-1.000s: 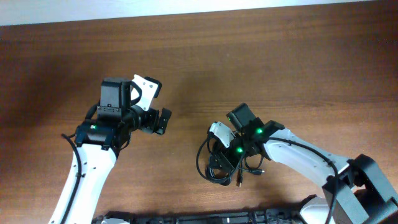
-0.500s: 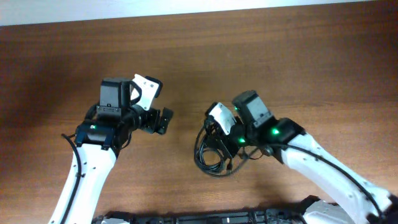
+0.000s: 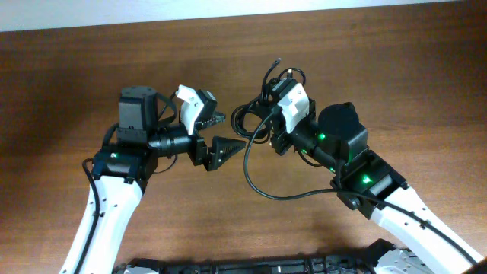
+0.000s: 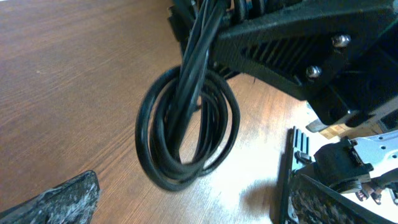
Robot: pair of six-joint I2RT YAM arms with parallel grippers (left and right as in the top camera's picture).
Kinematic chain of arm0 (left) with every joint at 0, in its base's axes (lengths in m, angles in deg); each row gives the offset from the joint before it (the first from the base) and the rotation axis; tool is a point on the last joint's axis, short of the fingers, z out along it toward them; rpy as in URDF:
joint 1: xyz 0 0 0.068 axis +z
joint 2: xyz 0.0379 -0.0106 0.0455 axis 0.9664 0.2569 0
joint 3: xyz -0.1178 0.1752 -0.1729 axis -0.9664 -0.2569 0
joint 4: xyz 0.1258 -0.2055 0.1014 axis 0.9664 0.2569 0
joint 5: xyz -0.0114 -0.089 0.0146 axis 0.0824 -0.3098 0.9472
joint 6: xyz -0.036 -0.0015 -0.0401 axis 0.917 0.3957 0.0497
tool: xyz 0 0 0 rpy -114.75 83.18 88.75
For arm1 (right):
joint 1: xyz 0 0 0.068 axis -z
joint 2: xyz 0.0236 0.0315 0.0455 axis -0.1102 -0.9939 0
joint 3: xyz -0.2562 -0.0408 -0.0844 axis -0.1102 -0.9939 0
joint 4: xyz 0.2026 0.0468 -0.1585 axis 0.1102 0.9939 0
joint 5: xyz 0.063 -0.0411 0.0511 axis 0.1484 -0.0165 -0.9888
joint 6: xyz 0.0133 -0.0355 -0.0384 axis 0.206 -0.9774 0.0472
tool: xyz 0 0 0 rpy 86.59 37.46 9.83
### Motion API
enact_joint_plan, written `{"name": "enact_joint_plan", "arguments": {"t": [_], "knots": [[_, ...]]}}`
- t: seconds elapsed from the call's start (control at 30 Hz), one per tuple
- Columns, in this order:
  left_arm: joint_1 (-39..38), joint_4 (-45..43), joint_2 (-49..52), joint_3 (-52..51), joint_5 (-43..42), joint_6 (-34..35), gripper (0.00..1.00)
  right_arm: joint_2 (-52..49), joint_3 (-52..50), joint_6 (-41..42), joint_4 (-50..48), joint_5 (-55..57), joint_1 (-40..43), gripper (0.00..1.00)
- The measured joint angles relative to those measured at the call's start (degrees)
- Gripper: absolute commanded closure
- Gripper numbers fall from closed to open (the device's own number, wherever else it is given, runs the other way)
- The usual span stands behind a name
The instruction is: Untangle cables
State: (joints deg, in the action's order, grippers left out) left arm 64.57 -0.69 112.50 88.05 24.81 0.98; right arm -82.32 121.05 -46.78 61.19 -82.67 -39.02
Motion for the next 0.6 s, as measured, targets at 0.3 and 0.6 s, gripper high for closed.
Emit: {"name": "enact_joint_plan", "arguments": {"t": [0.3,0.6], "knots": [[-0.07,-2.64,0.00,0.00,3.13,0.33,1.00,0.00,0.00,4.20,-3.06,-14.97,0.00,0.96],[3.85,-5.97,0.00,0.00,6.21,0.33,1.00,0.44,0.00,4.22,-3.56,-14.99,0.02,0.96]]}}
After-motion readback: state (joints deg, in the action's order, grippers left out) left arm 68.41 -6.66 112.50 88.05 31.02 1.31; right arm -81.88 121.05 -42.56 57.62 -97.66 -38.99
